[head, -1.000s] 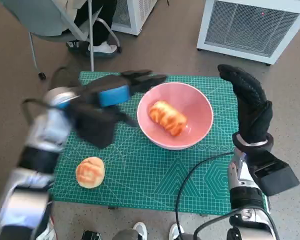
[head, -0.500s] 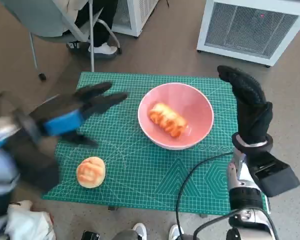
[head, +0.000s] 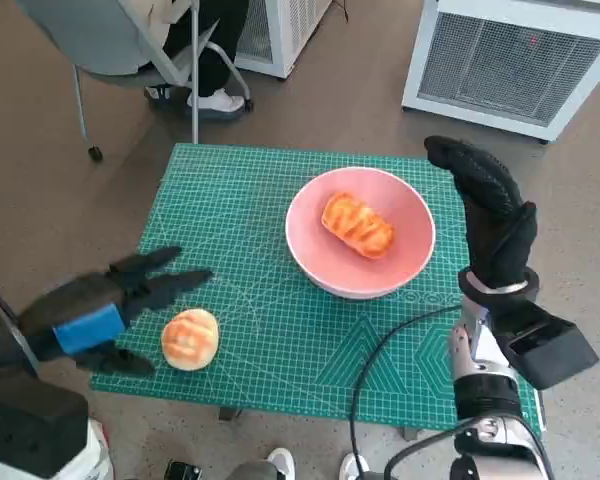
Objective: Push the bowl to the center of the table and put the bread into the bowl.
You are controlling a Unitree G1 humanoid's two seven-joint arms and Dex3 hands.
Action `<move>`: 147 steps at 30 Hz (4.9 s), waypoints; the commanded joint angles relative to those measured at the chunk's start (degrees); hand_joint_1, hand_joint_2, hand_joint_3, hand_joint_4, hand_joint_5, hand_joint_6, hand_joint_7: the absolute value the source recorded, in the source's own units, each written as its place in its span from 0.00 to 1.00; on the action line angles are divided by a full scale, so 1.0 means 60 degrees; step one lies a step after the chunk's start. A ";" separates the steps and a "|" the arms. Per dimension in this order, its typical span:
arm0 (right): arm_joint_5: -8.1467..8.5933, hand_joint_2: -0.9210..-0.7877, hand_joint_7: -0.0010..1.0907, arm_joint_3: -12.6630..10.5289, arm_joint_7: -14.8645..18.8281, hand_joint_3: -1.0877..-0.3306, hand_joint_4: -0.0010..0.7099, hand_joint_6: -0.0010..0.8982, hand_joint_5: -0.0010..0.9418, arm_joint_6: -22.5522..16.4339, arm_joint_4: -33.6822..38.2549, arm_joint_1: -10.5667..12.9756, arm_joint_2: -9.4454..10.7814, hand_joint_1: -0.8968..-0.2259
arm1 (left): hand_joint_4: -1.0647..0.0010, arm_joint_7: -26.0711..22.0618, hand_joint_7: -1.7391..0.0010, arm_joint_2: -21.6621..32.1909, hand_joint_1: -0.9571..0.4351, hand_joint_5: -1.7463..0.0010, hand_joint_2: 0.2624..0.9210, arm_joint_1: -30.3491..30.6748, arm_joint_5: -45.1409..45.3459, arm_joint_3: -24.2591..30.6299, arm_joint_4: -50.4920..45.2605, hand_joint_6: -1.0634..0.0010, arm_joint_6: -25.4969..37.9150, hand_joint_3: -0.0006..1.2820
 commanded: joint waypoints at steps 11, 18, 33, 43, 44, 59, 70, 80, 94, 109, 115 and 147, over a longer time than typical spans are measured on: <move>0.0275 0.00 0.15 -0.0034 0.0338 0.49 0.53 0.31 0.00 0.0348 0.0123 -0.0034 0.0073 0.45 | 0.93 0.0140 0.99 -0.0272 0.54 1.00 0.75 0.0070 0.0347 -0.1110 0.0986 0.79 0.0725 0.01; 0.0242 0.00 0.15 -0.0031 0.0338 0.49 0.53 0.32 0.00 0.0396 0.0069 -0.0028 0.0055 0.46 | 0.94 0.0322 1.00 -0.0450 0.53 1.00 0.76 -0.0319 0.0842 -0.1798 0.1935 0.81 0.0955 0.01; 0.0253 0.00 0.14 -0.0076 0.0426 0.50 0.52 0.32 0.00 0.0412 0.0080 -0.0004 -0.0014 0.42 | 0.54 0.2796 0.97 -0.1266 0.58 0.98 0.89 -0.1159 0.2493 -0.2816 0.4441 0.53 -0.0178 0.01; 0.0291 0.00 0.14 -0.0098 0.0507 0.50 0.52 0.32 0.00 0.0397 0.0097 0.0000 -0.0059 0.42 | 0.39 0.4183 0.47 -0.1417 0.68 0.31 0.98 -0.1414 0.2154 -0.2499 0.4876 0.34 -0.1577 0.06; 0.0300 0.00 0.14 -0.0104 0.0518 0.50 0.52 0.32 0.00 0.0402 0.0105 -0.0006 -0.0069 0.42 | 0.40 0.4126 0.48 -0.1390 0.69 0.28 0.98 -0.1465 0.1965 -0.2389 0.4712 0.31 -0.1602 0.06; 0.0188 0.00 0.14 -0.0161 0.0477 0.50 0.52 0.32 0.00 0.0355 0.0319 -0.0222 -0.0131 0.44 | 0.37 0.4001 0.40 -0.2075 0.69 0.32 0.98 -0.3798 -0.0133 -0.1149 0.1708 0.32 -0.0630 0.04; -0.0028 0.00 0.13 -0.0113 0.0261 0.50 0.53 0.32 0.00 0.0396 0.0381 -0.0375 -0.0034 0.42 | 0.35 0.4403 0.37 -0.3467 0.69 0.35 0.98 -0.7151 0.0926 -0.2396 0.2984 0.32 -0.0690 0.03; -0.0025 0.00 0.13 -0.0171 0.0270 0.49 0.53 0.32 0.00 0.0383 0.0248 -0.0274 -0.0070 0.40 | 0.37 0.4501 0.33 -0.4421 0.69 0.34 1.00 -0.9775 0.2182 -0.3847 0.7184 0.38 -0.2255 0.05; -0.0108 0.00 0.13 -0.0362 0.0109 0.49 0.53 0.32 0.00 0.0296 -0.0138 0.0086 -0.0249 0.40 | 0.95 0.1171 0.84 -0.5083 0.56 0.93 0.89 -1.0841 0.2260 -0.5080 0.9043 0.95 -0.0474 0.05; -0.0374 0.00 0.12 -0.0434 -0.0456 0.48 0.52 0.31 0.00 0.0288 -0.0438 0.0168 -0.0521 0.40 | 1.00 0.1060 0.89 -0.5176 0.39 1.00 0.95 -1.0164 0.1405 -0.4367 0.8959 0.93 -0.0854 0.03; -0.0506 0.00 0.13 -0.0409 -0.0658 0.47 0.52 0.31 0.00 0.0299 -0.0658 0.0146 -0.0515 0.41 | 0.96 0.1627 0.89 -0.5253 0.36 0.99 0.99 -0.9523 0.0285 -0.3402 0.9005 0.90 -0.1690 0.02; -0.0757 0.00 0.13 -0.0156 -0.1625 0.44 0.54 0.34 0.00 0.1993 -0.2706 -0.0474 -0.0334 0.46 | 0.83 0.5565 0.67 -0.7696 0.25 1.00 1.00 -0.6506 -0.2481 -0.1097 0.5429 1.00 -0.3436 0.45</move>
